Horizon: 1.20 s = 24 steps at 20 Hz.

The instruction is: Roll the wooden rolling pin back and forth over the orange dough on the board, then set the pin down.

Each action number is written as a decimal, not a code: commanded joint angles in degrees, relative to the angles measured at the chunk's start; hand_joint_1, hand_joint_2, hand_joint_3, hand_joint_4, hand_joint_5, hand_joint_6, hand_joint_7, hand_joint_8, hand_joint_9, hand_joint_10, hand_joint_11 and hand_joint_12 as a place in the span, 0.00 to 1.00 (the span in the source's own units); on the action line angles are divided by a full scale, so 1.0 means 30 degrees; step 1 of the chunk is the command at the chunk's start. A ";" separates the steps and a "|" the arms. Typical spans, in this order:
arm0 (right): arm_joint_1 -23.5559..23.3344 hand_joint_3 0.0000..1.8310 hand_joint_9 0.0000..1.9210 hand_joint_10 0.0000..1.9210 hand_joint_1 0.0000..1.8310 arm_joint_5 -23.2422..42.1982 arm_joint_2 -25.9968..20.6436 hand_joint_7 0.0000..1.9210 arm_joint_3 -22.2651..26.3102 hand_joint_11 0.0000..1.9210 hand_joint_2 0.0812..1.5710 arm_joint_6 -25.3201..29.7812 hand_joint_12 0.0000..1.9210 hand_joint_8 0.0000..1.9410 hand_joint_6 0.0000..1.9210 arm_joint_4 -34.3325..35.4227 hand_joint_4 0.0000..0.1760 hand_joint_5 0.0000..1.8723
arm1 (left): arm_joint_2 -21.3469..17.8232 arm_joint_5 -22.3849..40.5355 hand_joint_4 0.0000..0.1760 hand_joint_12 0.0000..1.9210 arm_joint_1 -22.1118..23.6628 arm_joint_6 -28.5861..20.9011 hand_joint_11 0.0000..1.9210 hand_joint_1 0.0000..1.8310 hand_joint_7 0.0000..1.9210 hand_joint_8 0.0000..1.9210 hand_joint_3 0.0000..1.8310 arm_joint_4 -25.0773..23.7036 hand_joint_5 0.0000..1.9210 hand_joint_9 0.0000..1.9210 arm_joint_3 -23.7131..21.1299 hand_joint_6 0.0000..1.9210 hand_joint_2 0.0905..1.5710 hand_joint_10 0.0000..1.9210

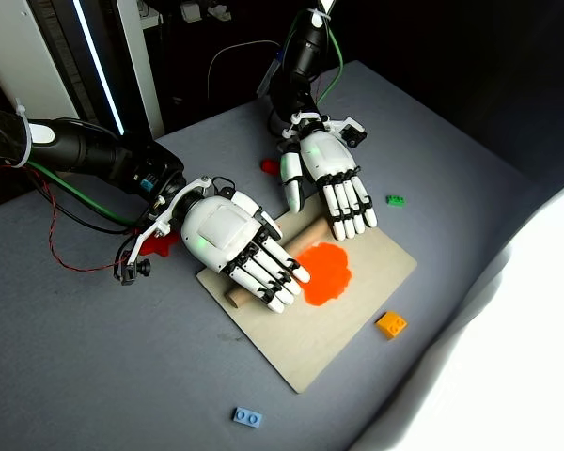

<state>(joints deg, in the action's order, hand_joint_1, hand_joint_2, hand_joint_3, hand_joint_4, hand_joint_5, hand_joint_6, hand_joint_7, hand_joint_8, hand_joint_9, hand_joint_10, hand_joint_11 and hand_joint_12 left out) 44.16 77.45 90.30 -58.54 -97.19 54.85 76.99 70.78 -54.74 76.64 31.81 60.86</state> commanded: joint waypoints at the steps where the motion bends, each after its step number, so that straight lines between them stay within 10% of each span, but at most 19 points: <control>1: 0.0025 0.07 0.13 0.00 0.00 0.1649 -0.0087 0.17 0.0076 0.00 1.00 -0.0070 0.29 0.00 0.01 -0.1442 0.00 0.16 | -0.0062 0.2257 0.00 0.06 -0.0101 0.0045 0.00 0.00 0.13 0.00 0.00 -0.1055 0.11 0.10 -0.0067 0.00 0.97 0.00; 24: -0.0219 0.05 0.11 0.00 0.00 0.1878 -0.0057 0.16 0.0303 0.00 1.00 -0.0273 0.25 0.00 0.00 -0.1440 0.00 0.17 | -0.0064 0.2353 0.00 0.09 0.0013 0.0377 0.00 0.00 0.12 0.00 0.00 -0.1051 0.11 0.09 -0.0134 0.00 0.96 0.00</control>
<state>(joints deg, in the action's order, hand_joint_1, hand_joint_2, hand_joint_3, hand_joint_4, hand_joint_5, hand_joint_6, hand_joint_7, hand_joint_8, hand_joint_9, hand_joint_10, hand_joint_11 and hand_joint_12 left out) 44.10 78.13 90.35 -57.80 -97.76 55.05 76.99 71.64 -55.07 77.76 31.33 60.27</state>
